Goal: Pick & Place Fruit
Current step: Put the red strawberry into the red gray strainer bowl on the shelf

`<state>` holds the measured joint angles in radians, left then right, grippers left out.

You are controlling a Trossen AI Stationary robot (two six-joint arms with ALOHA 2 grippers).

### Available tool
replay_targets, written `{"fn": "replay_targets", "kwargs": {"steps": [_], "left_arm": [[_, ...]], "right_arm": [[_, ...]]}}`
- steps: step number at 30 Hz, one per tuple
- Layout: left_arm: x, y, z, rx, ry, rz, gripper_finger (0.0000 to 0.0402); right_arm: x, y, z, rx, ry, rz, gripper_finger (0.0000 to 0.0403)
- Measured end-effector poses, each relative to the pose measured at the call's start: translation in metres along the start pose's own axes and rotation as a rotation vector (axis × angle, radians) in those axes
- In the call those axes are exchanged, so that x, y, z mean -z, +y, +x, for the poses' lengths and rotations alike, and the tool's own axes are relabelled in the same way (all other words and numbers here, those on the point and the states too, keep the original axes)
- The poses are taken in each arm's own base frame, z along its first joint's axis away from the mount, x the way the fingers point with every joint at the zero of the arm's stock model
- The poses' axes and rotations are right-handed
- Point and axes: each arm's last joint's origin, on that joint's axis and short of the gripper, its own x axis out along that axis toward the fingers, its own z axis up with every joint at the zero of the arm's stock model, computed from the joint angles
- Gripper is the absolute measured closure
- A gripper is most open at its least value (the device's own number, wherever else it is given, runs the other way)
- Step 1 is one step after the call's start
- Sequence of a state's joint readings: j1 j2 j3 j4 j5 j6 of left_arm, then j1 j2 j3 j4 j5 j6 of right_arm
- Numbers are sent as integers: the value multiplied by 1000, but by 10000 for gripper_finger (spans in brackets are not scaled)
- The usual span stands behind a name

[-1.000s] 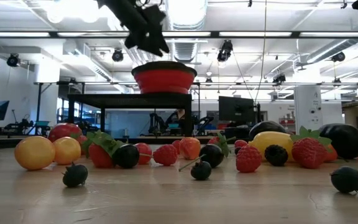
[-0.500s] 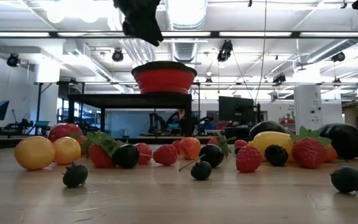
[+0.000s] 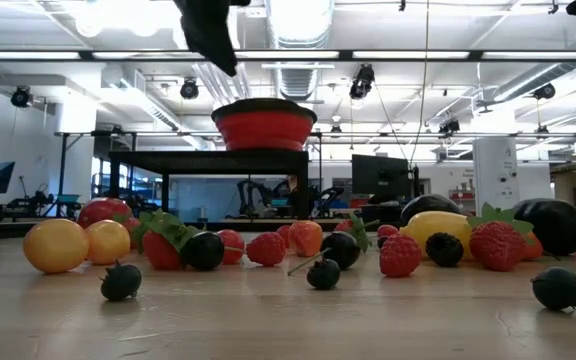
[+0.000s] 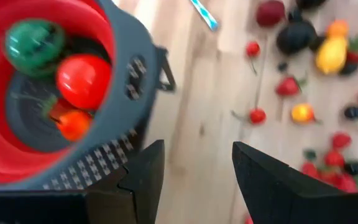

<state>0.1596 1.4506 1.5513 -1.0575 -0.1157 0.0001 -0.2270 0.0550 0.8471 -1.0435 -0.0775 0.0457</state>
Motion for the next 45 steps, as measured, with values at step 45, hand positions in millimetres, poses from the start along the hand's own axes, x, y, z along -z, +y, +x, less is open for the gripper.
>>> {"fn": "replay_targets", "kwargs": {"steps": [45], "left_arm": [[129,-69,99,155,505,99,250]], "right_arm": [[0,0,0,0,0,3,394]]}}
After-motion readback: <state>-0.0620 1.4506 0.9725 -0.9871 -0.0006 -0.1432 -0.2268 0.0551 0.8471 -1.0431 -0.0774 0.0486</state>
